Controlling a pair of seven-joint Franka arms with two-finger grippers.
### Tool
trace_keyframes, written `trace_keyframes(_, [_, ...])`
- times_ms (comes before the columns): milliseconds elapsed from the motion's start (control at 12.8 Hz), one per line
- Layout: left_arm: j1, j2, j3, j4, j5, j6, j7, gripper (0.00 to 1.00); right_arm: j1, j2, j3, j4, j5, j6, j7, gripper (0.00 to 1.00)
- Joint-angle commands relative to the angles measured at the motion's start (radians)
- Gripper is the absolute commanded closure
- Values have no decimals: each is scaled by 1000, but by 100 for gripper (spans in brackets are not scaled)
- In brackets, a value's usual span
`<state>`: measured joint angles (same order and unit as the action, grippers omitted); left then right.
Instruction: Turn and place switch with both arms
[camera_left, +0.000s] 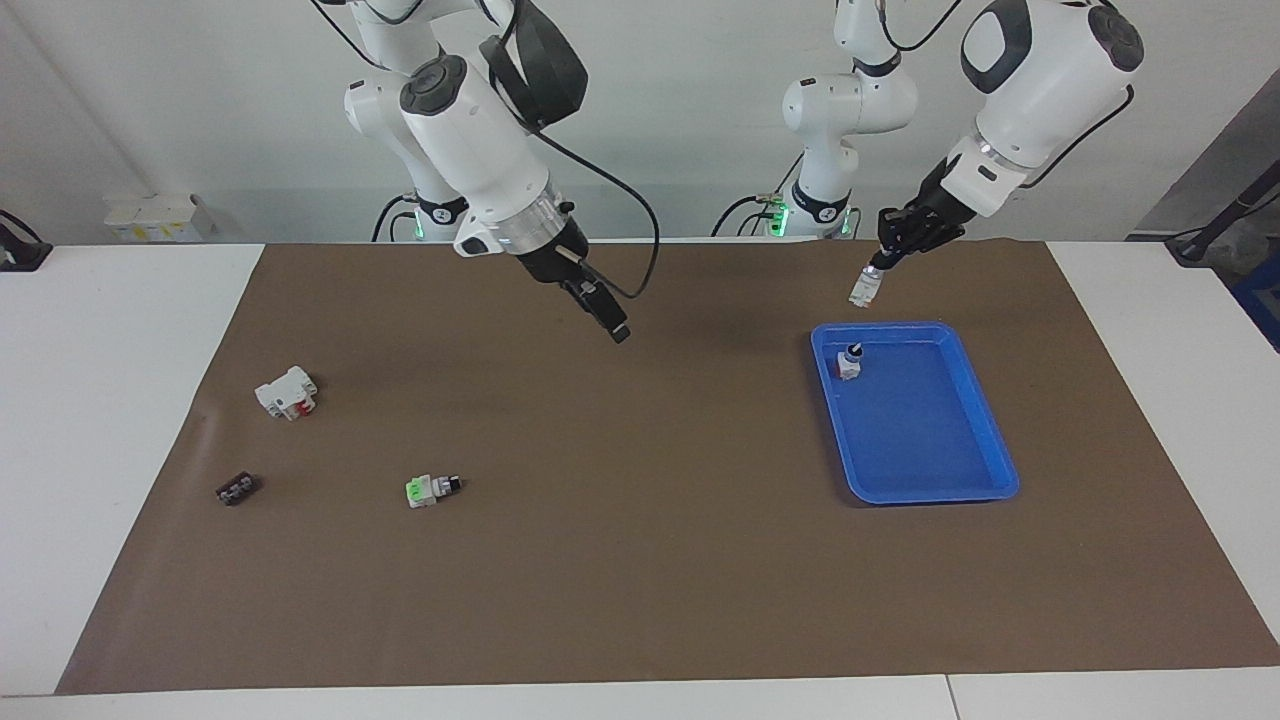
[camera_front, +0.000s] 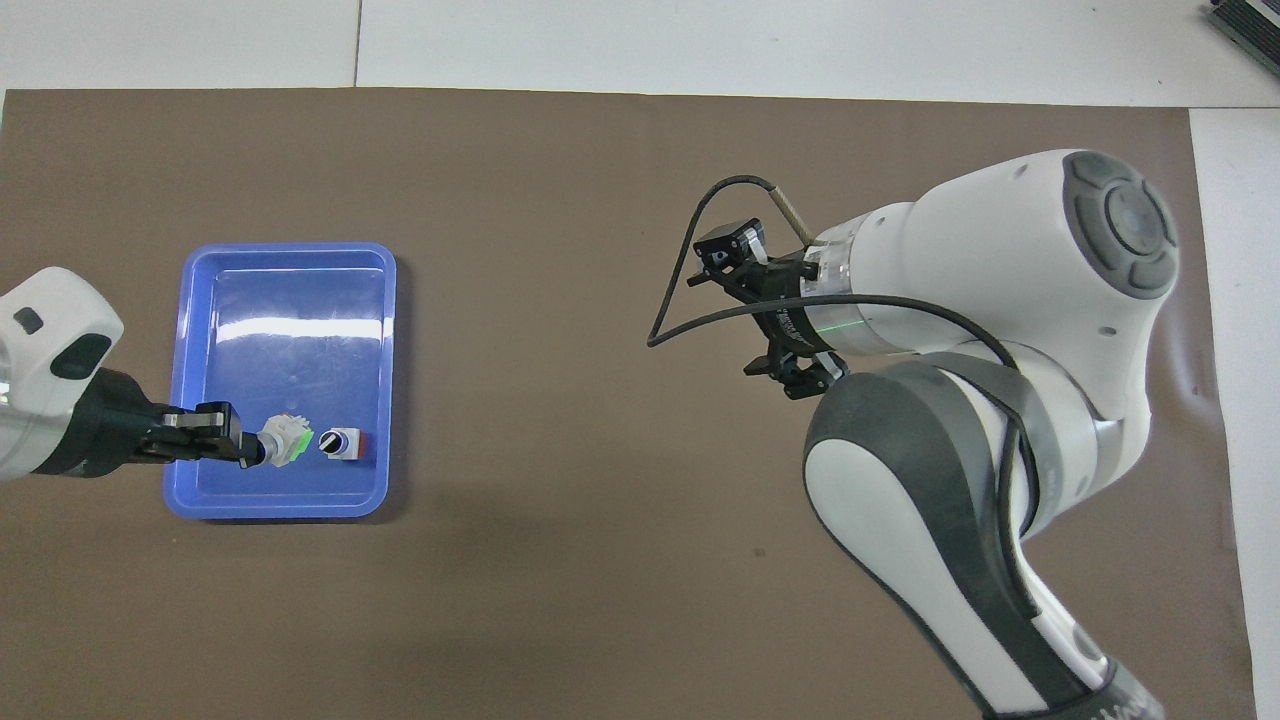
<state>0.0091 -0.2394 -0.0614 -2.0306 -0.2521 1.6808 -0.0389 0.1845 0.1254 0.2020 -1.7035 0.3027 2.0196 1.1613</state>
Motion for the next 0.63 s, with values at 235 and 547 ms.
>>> trace_keyframes(235, [80,122,-11,-59,158,95,273,100,-68,-42,-105,1,-264,-107,-508,0])
trace_keyframes(547, [77,244,-12,-57,192,233,341,100,-82,-133,-263,22,-269,-277,-871,0])
